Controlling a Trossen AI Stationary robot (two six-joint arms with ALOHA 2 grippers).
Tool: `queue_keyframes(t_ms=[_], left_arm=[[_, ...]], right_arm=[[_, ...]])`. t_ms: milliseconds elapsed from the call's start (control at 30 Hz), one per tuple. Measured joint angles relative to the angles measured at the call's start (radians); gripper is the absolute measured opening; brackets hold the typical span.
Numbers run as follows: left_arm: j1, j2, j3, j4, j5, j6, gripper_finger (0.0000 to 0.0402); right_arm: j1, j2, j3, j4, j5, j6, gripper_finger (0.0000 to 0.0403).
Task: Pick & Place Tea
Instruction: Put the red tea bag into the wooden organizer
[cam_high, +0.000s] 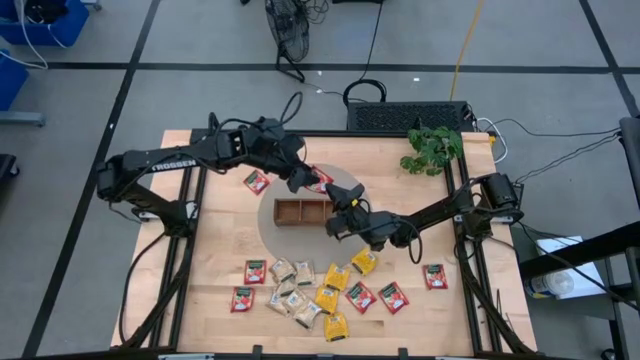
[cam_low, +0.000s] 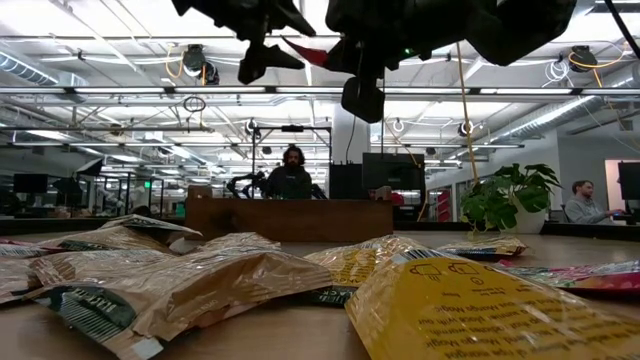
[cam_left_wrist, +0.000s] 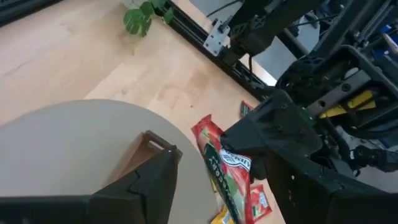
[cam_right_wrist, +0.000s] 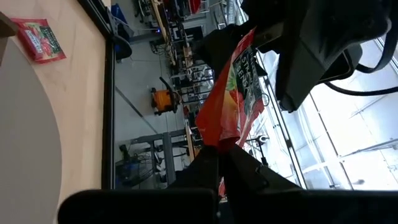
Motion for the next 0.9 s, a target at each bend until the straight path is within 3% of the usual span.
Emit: queue_keyframes(t_ms=[267,433,667,900], left_arm=[[-0.001,-0.001,0.000,-0.036,0.012,-0.018,0.0209],[0.000,-0.001,0.000,-0.027,0.013,-0.047,0.0140],[0.002,-0.001,0.000,-0.016,0.013,0.024,0.0018],[0.005,-0.015,-0.001,0.003,0.014,0.135,0.0005]], right_arm=[[-0.010,0.000,0.000,0.000,0.005,0.000,0.0000],[-0.010,0.000,0.000,0.000,0.012,0.005,0.0000],[-0.010,0.000,0.001,-0.010,0.027,0.036,0.0000],[-0.003,-0.001,0.004,-0.020,0.023,0.179,0.0011]])
